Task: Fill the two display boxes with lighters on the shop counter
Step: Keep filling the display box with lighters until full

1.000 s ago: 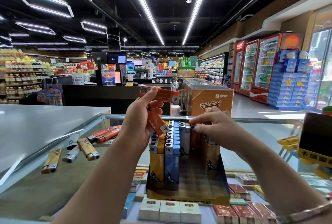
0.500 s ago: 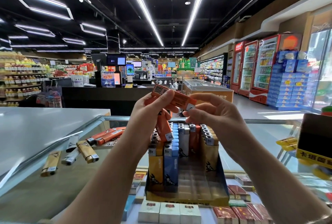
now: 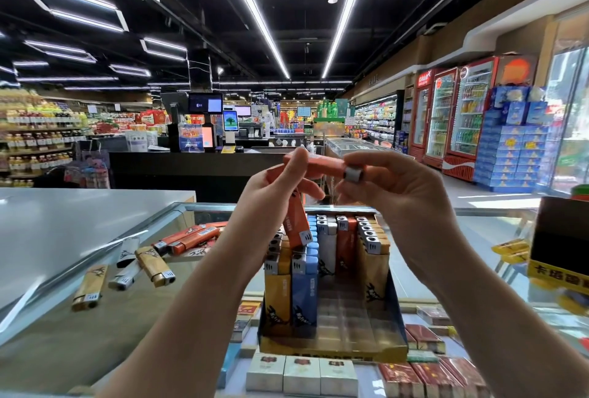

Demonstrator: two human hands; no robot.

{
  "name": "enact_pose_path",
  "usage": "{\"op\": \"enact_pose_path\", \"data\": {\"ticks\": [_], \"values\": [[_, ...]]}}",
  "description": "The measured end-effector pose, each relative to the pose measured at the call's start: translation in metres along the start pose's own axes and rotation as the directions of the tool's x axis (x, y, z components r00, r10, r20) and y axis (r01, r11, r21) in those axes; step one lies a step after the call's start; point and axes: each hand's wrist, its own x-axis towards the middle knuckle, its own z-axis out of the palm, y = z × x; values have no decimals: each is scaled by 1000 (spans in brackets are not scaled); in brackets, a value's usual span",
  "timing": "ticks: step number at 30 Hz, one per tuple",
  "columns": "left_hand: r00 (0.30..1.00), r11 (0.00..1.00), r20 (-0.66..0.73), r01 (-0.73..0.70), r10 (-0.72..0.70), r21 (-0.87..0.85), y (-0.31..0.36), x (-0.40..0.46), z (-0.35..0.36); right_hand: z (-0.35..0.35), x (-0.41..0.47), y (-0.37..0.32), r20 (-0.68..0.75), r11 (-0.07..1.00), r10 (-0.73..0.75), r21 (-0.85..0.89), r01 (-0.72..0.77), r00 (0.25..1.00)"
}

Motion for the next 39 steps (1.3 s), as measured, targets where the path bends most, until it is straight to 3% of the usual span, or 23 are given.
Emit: {"op": "enact_pose_path", "data": {"ticks": [5,8,11,16,21,29,39], "values": [[994,996,-109,21,-30,-82,1,2,-2,-12,3,-2,-245,997,-27,-70,10,969],[983,996,-182,19,-34,-84,-1,3,-3,-16,4,4,-289,980,-39,-197,-19,957],[970,993,-231,51,-75,-107,-4,4,-6,-15,4,11,-219,920,-87,-393,-6,972],[975,987,-195,79,-106,-138,-5,4,-5,-11,1,19,-107,787,-94,-618,8,990],[960,994,-265,69,-90,-89,-8,5,-7,-14,2,19,-105,764,-117,-645,22,988],[953,936,-242,92,-182,-339,-9,6,-9,-13,-2,32,104,627,71,-778,37,992],[940,865,-238,100,-245,-492,-10,8,-9,-15,-1,38,5,567,167,-818,-92,986]]}}
